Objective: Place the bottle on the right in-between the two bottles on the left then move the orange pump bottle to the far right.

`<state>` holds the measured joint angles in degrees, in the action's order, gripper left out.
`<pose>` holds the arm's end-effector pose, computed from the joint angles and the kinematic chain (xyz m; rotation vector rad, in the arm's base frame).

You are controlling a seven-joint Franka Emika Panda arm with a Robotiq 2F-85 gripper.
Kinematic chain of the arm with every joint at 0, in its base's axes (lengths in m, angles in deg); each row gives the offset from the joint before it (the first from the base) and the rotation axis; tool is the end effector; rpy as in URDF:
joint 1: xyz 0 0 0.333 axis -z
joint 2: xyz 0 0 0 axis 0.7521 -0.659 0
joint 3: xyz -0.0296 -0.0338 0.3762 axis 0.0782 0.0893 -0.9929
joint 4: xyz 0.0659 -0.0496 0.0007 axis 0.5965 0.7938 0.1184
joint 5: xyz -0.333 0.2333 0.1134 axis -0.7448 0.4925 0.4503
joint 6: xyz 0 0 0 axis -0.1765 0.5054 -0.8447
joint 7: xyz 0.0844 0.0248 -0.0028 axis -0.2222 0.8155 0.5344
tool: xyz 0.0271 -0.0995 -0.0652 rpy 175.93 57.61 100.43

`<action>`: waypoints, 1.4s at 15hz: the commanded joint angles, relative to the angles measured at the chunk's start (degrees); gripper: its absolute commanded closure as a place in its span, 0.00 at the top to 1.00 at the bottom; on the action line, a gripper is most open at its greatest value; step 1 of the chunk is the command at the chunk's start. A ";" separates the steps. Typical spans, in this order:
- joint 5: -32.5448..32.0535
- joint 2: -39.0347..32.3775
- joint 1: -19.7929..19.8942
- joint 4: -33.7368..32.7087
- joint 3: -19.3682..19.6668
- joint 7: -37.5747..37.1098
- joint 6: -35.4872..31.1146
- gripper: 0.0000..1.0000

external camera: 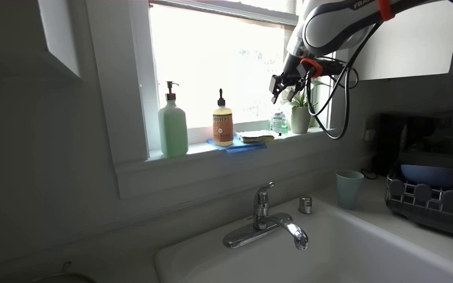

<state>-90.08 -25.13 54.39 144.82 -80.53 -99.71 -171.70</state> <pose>0.7491 -0.1356 0.6234 2.7823 -0.4616 0.8977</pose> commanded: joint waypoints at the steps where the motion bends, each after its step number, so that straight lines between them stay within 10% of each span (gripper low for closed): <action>1: 0.89 -1.55 -0.56 -1.70 1.19 0.65 -1.92 1.00; 4: 1.40 -1.75 -0.43 -1.50 1.08 1.47 -2.26 1.00; 16: 1.76 -2.92 -0.06 -1.80 1.23 3.12 -2.57 0.06; 21: 2.05 -2.38 -0.08 -1.57 1.04 4.04 -2.02 0.08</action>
<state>-89.77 -26.74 54.46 144.71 -79.90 -97.79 -173.62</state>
